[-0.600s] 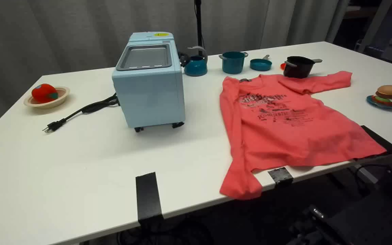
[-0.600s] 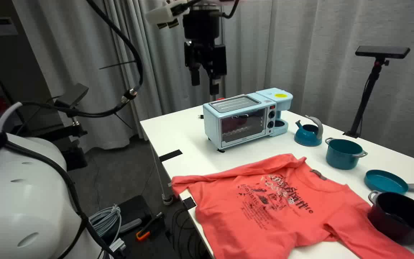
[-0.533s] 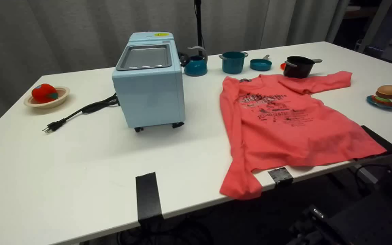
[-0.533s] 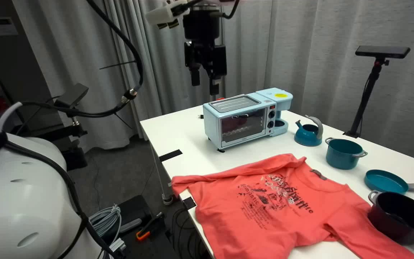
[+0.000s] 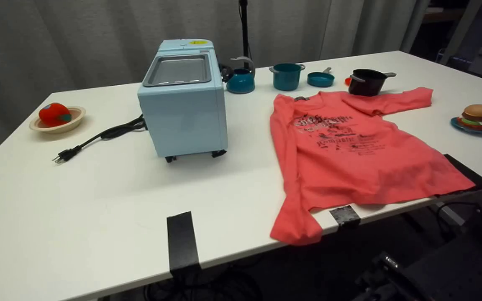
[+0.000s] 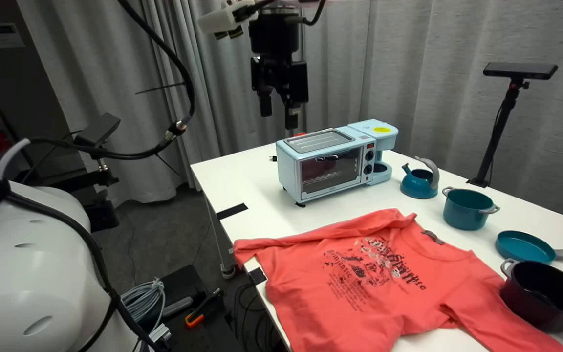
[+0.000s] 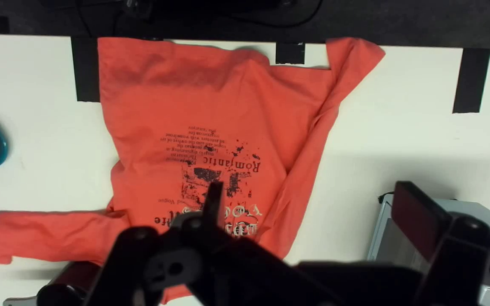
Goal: Fold the sweatshirt
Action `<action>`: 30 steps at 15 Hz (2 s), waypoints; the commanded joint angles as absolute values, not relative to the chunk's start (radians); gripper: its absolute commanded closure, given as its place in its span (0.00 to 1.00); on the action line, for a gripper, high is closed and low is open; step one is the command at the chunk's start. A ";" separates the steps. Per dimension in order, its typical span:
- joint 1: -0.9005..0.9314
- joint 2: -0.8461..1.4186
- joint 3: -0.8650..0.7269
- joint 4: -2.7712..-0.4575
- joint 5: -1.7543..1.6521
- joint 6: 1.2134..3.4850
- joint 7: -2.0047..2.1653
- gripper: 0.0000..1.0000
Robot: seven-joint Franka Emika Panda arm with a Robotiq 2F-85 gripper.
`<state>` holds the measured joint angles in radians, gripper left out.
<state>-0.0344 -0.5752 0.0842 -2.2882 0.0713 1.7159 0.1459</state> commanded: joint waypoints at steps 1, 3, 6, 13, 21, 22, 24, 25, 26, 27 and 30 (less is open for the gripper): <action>-0.021 -0.574 0.074 -2.287 0.066 1.715 0.151 0.00; -0.021 -0.574 0.074 -2.287 0.066 1.715 0.151 0.00; -0.021 -0.574 0.074 -2.287 0.066 1.715 0.151 0.00; -0.018 -0.566 0.070 -2.288 0.073 1.724 0.143 0.00; 0.031 -0.439 0.070 -2.327 0.183 1.906 0.099 0.00; 0.043 -0.423 0.072 -2.338 0.205 1.936 0.093 0.00; 0.065 -0.386 0.079 -2.351 0.240 1.979 0.083 0.00; 0.076 -0.372 0.081 -2.357 0.254 1.992 0.077 0.00; 0.086 -0.357 0.083 -2.360 0.268 1.998 0.071 0.00; 0.092 -0.346 0.083 -2.362 0.275 1.998 0.069 0.00; 0.081 -0.349 0.085 -2.360 0.241 1.981 0.099 0.00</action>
<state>0.0787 -0.3495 0.0881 -2.3619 0.2426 1.9828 0.0984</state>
